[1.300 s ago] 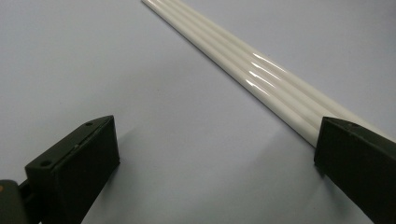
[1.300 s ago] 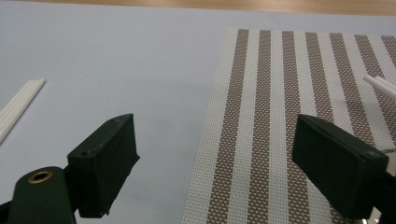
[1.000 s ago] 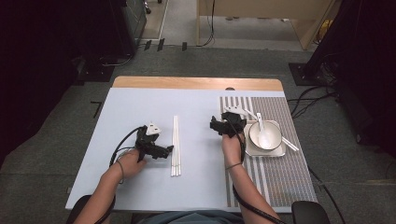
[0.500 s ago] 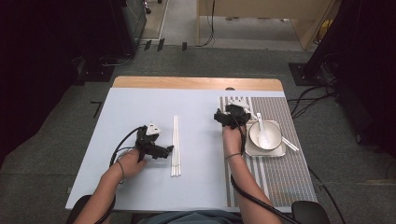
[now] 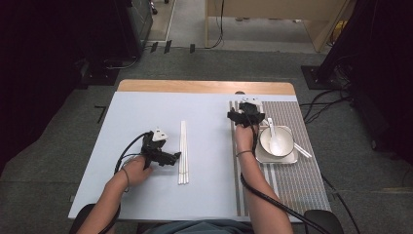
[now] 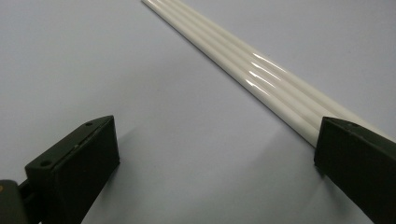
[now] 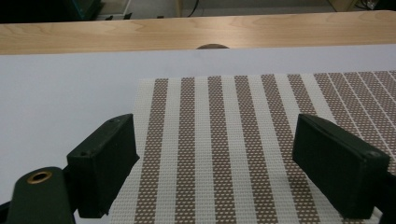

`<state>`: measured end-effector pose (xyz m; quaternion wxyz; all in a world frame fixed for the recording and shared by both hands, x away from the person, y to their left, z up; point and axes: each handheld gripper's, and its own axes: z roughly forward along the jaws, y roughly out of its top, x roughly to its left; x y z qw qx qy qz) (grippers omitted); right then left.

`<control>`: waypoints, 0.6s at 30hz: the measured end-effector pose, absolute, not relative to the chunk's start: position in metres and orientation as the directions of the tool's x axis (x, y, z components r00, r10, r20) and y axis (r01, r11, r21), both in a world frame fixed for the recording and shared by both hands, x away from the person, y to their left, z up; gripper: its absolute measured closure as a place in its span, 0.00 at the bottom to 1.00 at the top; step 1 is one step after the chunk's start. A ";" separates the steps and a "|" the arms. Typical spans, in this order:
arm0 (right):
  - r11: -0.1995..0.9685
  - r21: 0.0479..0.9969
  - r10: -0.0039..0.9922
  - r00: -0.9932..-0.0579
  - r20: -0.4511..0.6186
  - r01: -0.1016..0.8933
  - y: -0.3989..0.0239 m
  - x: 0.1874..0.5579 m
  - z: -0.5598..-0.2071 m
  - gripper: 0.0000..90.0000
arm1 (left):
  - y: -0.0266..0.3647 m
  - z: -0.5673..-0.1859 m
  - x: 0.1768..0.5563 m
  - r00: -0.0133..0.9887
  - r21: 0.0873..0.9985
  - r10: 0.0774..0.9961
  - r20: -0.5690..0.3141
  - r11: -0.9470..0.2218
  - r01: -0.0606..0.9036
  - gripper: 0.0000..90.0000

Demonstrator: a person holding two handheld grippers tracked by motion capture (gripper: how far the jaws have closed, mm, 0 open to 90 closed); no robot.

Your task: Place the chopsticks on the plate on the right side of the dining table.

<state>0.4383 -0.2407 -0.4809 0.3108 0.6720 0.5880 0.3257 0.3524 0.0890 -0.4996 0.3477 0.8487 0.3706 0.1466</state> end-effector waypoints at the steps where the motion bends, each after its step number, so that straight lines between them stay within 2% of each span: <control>1: -0.119 0.799 0.992 0.097 0.076 0.589 -0.241 0.440 -0.481 0.15 | 0.089 -0.500 0.352 0.682 0.699 0.731 -0.009 -0.483 0.527 0.00; 9: -0.094 0.793 0.994 0.107 0.037 0.602 -0.249 0.450 -0.479 0.15 | 0.089 -0.500 0.352 0.682 0.700 0.731 -0.009 -0.483 0.527 0.00; 18: -0.122 0.782 0.990 0.130 0.053 0.612 -0.253 0.456 -0.481 0.15 | 0.089 -0.500 0.352 0.682 0.700 0.731 -0.009 -0.483 0.527 0.00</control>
